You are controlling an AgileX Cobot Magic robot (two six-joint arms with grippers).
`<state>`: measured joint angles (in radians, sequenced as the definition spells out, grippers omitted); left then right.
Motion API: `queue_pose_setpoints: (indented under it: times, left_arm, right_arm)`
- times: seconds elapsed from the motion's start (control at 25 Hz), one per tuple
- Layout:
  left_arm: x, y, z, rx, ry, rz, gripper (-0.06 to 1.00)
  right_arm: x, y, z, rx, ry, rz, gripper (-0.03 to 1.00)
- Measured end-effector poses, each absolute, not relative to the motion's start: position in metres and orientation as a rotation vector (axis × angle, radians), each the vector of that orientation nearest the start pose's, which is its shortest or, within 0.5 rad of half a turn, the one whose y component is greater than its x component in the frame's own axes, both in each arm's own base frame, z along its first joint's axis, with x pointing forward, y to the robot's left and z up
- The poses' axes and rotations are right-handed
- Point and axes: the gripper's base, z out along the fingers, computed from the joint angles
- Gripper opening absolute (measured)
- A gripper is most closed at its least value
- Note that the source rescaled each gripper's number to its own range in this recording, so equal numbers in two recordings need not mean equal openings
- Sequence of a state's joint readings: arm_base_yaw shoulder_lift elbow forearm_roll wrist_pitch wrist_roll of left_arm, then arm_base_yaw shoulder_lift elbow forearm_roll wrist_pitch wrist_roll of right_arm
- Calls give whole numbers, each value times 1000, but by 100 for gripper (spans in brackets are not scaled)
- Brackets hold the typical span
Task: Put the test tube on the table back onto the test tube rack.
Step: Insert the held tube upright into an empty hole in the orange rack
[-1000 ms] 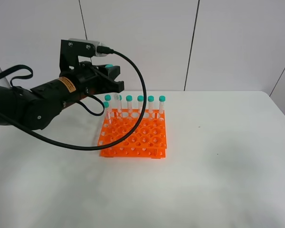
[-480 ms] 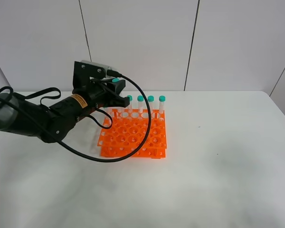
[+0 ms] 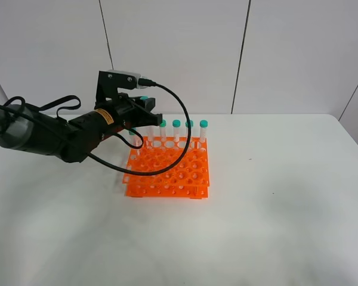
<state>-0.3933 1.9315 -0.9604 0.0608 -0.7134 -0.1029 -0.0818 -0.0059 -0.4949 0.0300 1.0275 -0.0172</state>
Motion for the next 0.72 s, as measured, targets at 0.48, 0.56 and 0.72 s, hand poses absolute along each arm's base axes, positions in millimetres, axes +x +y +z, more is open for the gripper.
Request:
queue_pose_setpoints:
  times: [0.48,0.56,0.72]
  left_arm:
    - [376,-153,177,252,1765,-398,0]
    - [379,-154,174,250,1774,-399,0]
    - [380,-155,169,253,1801,-394,0]
  right_arm:
    - [-4,3,279,64,2009,-28,85]
    - [-4,3,279,64,2009,-28,85]
    - [-4,3,279,64,2009,-28,85]
